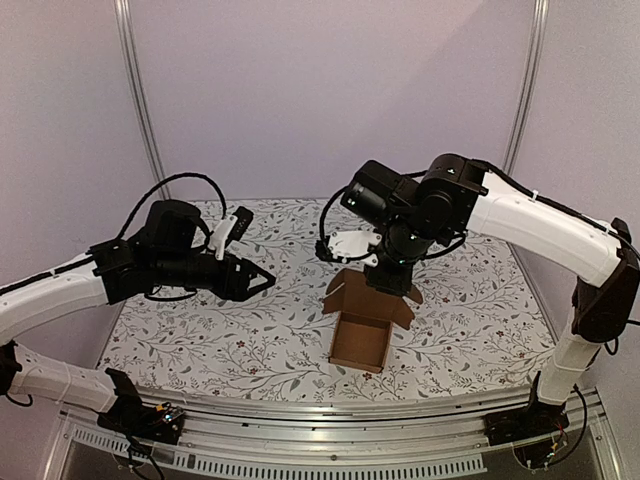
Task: Fold the paper box
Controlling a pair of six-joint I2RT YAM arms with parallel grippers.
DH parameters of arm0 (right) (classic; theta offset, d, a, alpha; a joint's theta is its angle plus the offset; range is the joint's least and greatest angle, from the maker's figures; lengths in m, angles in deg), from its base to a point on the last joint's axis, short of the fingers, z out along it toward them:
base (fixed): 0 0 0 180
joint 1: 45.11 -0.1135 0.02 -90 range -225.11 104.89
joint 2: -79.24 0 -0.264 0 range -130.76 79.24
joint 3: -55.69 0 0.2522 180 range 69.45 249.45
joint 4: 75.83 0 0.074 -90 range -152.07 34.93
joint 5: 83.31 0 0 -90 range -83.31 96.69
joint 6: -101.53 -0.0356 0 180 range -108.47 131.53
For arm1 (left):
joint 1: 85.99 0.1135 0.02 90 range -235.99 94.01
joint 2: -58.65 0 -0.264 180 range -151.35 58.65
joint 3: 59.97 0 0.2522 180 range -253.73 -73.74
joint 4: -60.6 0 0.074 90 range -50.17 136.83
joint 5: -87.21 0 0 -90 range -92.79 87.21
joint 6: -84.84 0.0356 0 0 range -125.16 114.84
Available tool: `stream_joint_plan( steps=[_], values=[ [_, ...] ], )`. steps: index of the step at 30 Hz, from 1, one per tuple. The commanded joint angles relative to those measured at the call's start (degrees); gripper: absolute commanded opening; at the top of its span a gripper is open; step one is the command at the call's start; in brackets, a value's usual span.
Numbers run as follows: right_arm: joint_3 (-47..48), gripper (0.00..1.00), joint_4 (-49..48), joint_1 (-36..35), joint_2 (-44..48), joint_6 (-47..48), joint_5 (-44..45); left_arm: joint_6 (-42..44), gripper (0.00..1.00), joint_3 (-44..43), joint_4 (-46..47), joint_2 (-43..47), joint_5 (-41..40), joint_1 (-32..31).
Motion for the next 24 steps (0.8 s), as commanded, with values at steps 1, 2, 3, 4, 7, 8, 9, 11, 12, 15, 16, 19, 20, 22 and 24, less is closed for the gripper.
stream_joint_plan(
  steps=[1, 2, 3, 4, 7, 8, 9, 11, 12, 15, 16, 19, 20, 22, 24],
  values=[
    [2.52, 0.00, -2.19, -0.20, -2.67, 9.03, -0.77, 1.90, 0.62, 0.73, 4.57, -3.09, 2.21, -1.29],
    [2.61, 0.00, -2.15, -0.24, -3.02, 9.64, -0.87, 2.62, 0.62, 0.86, 5.42, -3.83, 2.04, -1.87],
    [2.81, 0.00, -1.97, -0.23, -3.61, 10.01, -1.30, 3.24, 0.62, 1.07, 6.43, -4.43, 1.86, -2.33],
    [3.02, 0.00, -1.79, -0.23, -4.07, 10.68, -2.15, 3.88, 0.62, 1.25, 7.44, -5.16, 1.71, -2.85],
    [3.70, 0.00, -1.52, -0.25, -4.86, 11.60, -3.96, 6.51, 0.62, 2.55, 10.85, -6.62, 0.15, -4.38],
    [3.99, 0.00, -1.55, -0.25, -5.10, 11.49, -4.76, 7.54, 0.61, 3.18, 12.24, -7.14, 0.04, -4.84],
    [4.27, 0.00, -1.42, -0.20, -5.39, 11.25, -5.57, 8.53, 0.60, 3.89, 13.39, -7.72, -0.66, -5.48],
    [4.67, 0.00, -1.14, -0.27, -5.89, 10.83, -6.51, 10.37, 0.59, 4.85, 15.82, -8.78, -1.50, -6.59],
    [4.66, 0.00, -1.05, -0.25, -6.00, 10.57, -6.63, 11.16, 0.58, 5.37, 16.99, -9.23, -1.71, -7.23],
    [4.68, 0.00, -0.79, -0.01, -6.29, 9.95, -6.97, 13.76, 0.56, 7.45, 21.60, -9.93, -2.63, -9.06],
    [4.68, 0.00, -0.74, -0.07, -6.42, 9.68, -7.14, 14.43, 0.56, 8.19, 23.61, -10.00, -2.40, -9.35],
    [4.64, 0.00, -0.75, 0.15, -6.48, 8.88, -7.46, 15.80, 0.54, 10.03, 27.49, -10.46, -2.05, -9.84],
    [4.68, 0.00, -0.87, 0.23, -6.51, 8.71, -7.52, 15.84, 0.54, 10.03, 27.85, -10.76, -1.71, -9.84],
    [4.63, 0.00, -0.95, 0.48, -6.54, 8.18, -7.59, 15.93, 0.51, 9.80, 28.17, -11.71, -0.63, -9.93],
    [4.64, 0.00, -1.14, 0.67, -6.69, 7.79, -7.83, 15.93, 0.48, 9.28, 28.20, -12.78, 0.07, -10.09]
  ],
)
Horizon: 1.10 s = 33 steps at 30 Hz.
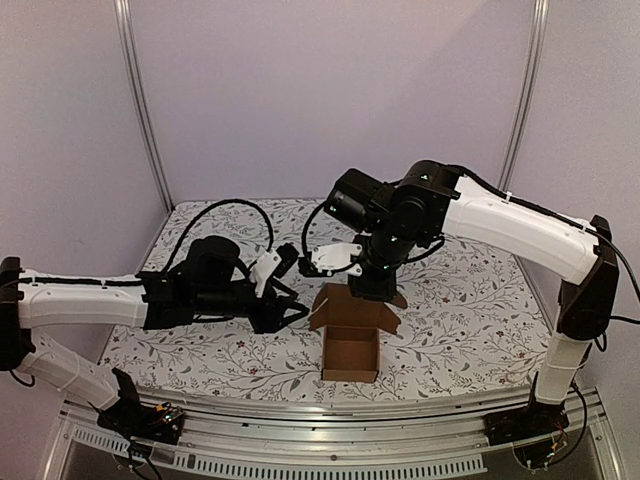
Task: Fold the paper box
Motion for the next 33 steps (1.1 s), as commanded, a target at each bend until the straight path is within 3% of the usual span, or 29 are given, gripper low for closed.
stream_joint_plan(
  steps=[1, 5, 16, 33],
  values=[
    [1.37, 0.00, -0.03, 0.47, -1.14, -1.54, -1.45, 1.74, 0.46, -0.29, 4.01, -2.53, 1.86, -0.97],
    [1.45, 0.00, -0.52, 0.67, -1.21, -2.04, -1.80, 1.36, 0.41, -1.30, 4.23, -5.10, 3.45, -1.45],
    [1.35, 0.00, -0.36, 0.78, -1.77, -3.32, -2.81, 1.40, 0.39, -1.69, 5.85, -6.33, 4.06, -2.49],
    [1.27, 0.00, -0.51, 0.91, -1.74, -3.94, -2.42, 2.21, 0.15, -3.93, 3.36, -10.25, 3.28, -2.64]
  ],
)
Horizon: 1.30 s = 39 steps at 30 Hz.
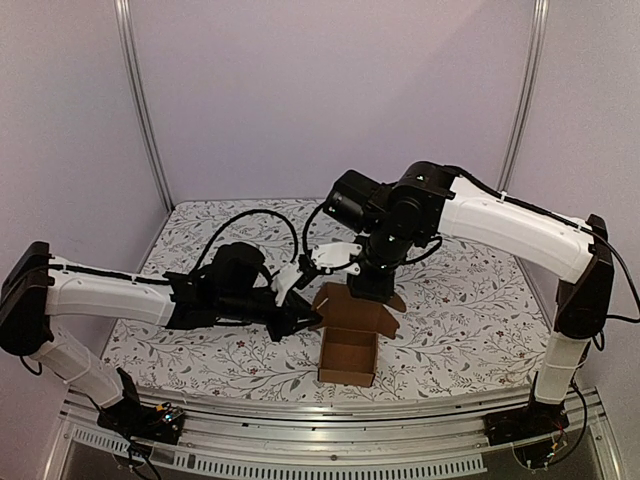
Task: Fold the paper box
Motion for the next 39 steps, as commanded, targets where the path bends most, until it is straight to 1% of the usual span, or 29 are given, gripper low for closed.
stream_joint_plan(
  steps=[1, 3, 6, 9, 11, 14, 16, 17, 22, 25, 26, 27, 28, 32, 34, 35, 37, 39],
  values=[
    [1.23, 0.00, -0.49, 0.14, -0.89, -0.59, -0.70, 0.61, 0.13, -1.10, -0.80, -0.55, -0.76, -0.89],
    [1.21, 0.00, -0.46, 0.15, -0.89, -0.68, -0.65, 0.61, 0.09, -1.09, -1.13, -0.62, -0.95, -0.92],
    [1.23, 0.01, -0.59, 0.23, -0.97, -1.01, -0.12, 0.71, 0.00, -1.33, -1.87, -0.82, -1.02, -0.98],
    [1.20, 0.06, -1.37, 0.60, -0.91, -2.13, 0.29, 0.61, 0.00, -1.35, -2.10, -1.02, -1.06, -1.07],
    [1.18, 0.16, -2.39, 1.01, -0.53, -3.33, 0.73, 0.61, 0.00, -1.36, -2.45, -0.97, -2.07, -1.07],
    [0.40, 0.35, -4.23, 2.10, 1.01, -5.73, 1.06, 0.67, 0.00, -1.07, -2.81, -0.22, -3.43, -1.16],
    [-2.14, 0.47, -6.43, 2.89, 2.87, -7.09, 1.30, 0.89, 0.00, -0.81, -3.19, 0.46, -4.32, -1.16],
    [-3.68, 0.52, -7.66, 3.20, 4.81, -7.69, 1.65, 0.96, 0.00, -0.71, -3.40, 0.81, -4.67, -1.16],
    [-11.68, 0.63, -13.71, 4.98, 12.59, -11.98, 1.58, 1.02, 0.00, -0.23, -3.66, 1.81, -5.27, -1.16],
    [-18.19, 0.77, -17.80, 6.05, 17.55, -14.82, 2.68, 0.88, 0.00, -0.34, -3.73, 2.24, -5.47, -1.16],
    [-20.46, 0.83, -19.11, 6.37, 19.46, -15.60, 3.09, 0.90, 0.00, -0.39, -3.75, 2.33, -5.42, -1.16],
    [-22.79, 0.96, -20.32, 6.97, 21.62, -16.21, 3.60, 0.88, 0.00, -0.47, -3.79, 2.43, -5.40, -1.16],
    [-24.89, 0.98, -21.40, 7.45, 22.93, -17.49, 4.23, 0.81, 0.00, -0.63, -3.90, 2.52, -5.42, -1.16],
    [-33.79, 0.99, -26.50, 8.59, 29.14, -23.07, 6.34, 0.90, 0.00, -0.74, -4.47, 2.53, -5.70, -1.25],
    [-38.66, 0.99, -30.05, 8.66, 32.31, -28.28, 13.10, 0.71, 0.00, -0.96, -5.13, 2.66, -5.79, -1.32],
    [-40.99, 0.99, -31.17, 8.93, 34.32, -32.95, 15.01, 0.67, 0.00, -0.93, -5.33, 2.75, -6.13, -1.33],
    [-46.29, 0.99, -34.15, 9.34, 36.88, -35.23, 13.60, 0.47, 0.00, -0.75, -5.41, 2.96, -6.48, -1.33],
    [-51.20, 0.99, -38.53, 9.41, 39.97, -36.46, 9.57, 0.01, 0.00, -0.58, -5.34, 3.06, -6.87, -1.33]
  ],
)
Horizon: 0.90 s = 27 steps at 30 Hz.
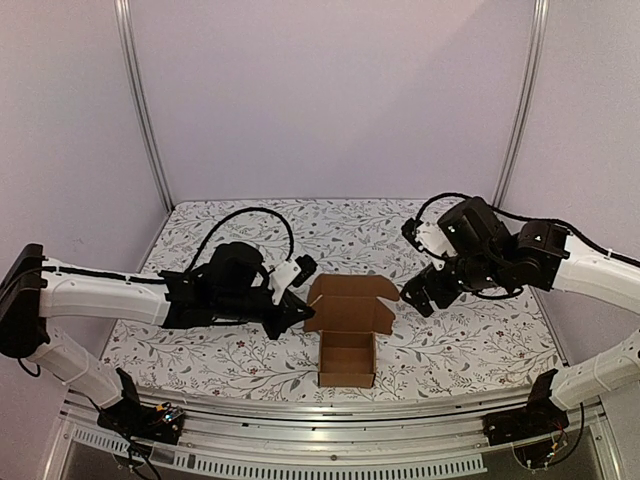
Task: Fold the paper box
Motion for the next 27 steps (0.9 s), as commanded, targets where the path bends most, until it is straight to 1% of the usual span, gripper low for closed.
stream_joint_plan(
  steps=[1, 4, 7, 10, 14, 20, 24, 27],
  values=[
    [-9.82, 0.99, -11.39, 0.55, 6.45, -9.02, -2.93, -0.44, 0.00, -0.22, -1.62, 1.33, -1.24, -0.94],
    [-13.97, 0.95, -15.11, 0.62, 8.67, -10.79, -8.36, -0.83, 0.00, 0.10, -1.42, 1.46, -1.86, -1.04],
    [-16.54, 0.90, -18.49, 0.61, 8.46, -12.53, -12.84, -1.01, 0.00, 0.39, -1.22, 1.55, -2.25, -1.03],
    [-17.79, 0.81, -21.42, 0.60, 6.97, -13.85, -17.35, -0.87, 0.00, 0.16, -1.45, 1.55, -2.31, -1.03],
    [-17.45, 0.68, -23.65, 0.64, 3.85, -14.93, -19.95, -0.78, 0.00, -0.04, -1.65, 1.64, -2.43, -1.03],
    [-16.87, 0.56, -26.46, 0.62, -1.74, -15.92, -22.03, -1.02, 0.00, 0.21, -1.78, 1.46, -2.47, -1.03],
    [-16.95, 0.47, -28.01, 0.59, -3.61, -16.14, -22.32, -1.04, 0.00, 0.31, -1.88, 1.59, -2.53, -1.03],
    [-17.13, 0.38, -28.60, 0.64, -3.86, -16.27, -22.68, -1.11, 0.00, 0.31, -2.09, 1.70, -2.83, -1.04]
  ],
)
